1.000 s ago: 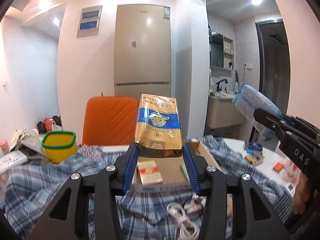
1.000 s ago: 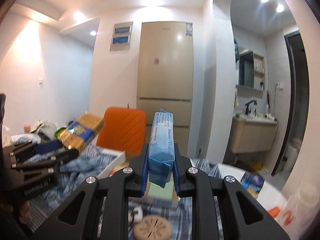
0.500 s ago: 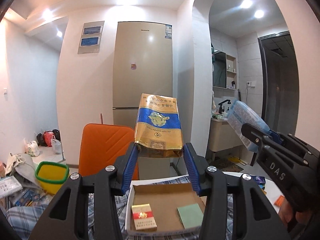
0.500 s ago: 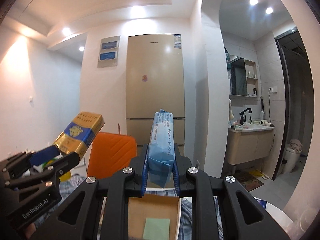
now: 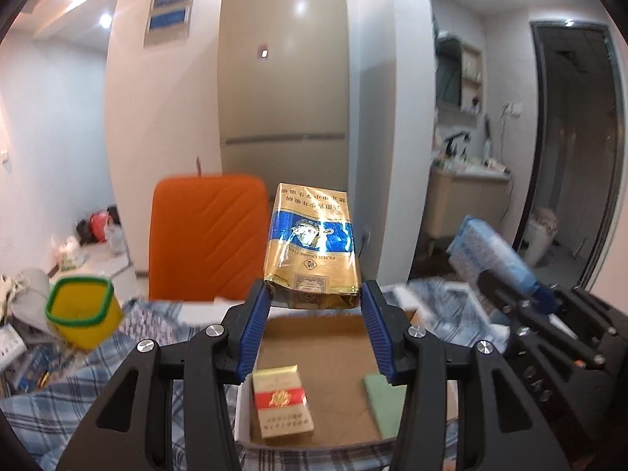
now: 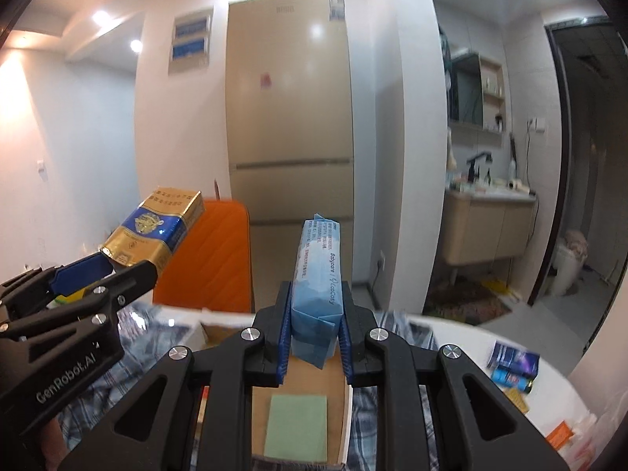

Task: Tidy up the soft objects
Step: 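Carry the gold pack and blue packet over the cardboard box with both grippers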

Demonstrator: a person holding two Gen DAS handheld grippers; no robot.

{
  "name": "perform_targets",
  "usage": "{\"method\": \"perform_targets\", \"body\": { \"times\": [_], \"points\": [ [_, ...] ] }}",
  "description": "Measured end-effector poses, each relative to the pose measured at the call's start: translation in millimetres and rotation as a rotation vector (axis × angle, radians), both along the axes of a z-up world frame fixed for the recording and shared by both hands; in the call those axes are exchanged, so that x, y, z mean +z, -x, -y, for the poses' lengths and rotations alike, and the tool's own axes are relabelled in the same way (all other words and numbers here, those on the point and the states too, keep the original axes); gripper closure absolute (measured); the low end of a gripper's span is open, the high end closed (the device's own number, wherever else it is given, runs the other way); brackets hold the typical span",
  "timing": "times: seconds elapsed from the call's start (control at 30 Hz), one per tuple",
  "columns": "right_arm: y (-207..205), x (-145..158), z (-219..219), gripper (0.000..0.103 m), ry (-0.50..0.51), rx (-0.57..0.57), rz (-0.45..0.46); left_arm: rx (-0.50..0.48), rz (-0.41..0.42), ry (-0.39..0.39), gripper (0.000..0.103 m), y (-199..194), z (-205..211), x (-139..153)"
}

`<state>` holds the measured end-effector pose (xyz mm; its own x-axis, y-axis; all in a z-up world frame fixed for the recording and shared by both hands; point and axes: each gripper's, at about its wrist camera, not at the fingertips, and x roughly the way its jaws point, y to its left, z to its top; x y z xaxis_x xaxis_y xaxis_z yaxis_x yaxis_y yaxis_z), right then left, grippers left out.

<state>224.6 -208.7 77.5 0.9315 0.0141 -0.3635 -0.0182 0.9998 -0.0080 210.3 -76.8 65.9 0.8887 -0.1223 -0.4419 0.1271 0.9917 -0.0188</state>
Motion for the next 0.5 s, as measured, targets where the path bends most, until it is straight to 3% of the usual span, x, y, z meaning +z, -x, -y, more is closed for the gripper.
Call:
{"method": "perform_targets", "body": {
  "times": [0.17,0.37,0.5],
  "points": [
    [-20,-32,2,0.081,0.009,0.016,-0.093,0.021,-0.162,0.034,0.056,-23,-8,-42],
    [-42,-75,-1,0.081,0.017,0.036,-0.224,0.056,-0.25,-0.037,0.056,-34,-2,-65],
    [-48,-94,-5,0.081,0.031,0.039,-0.278,0.065,-0.328,-0.04,0.056,-44,-7,-78]
  ]
}}
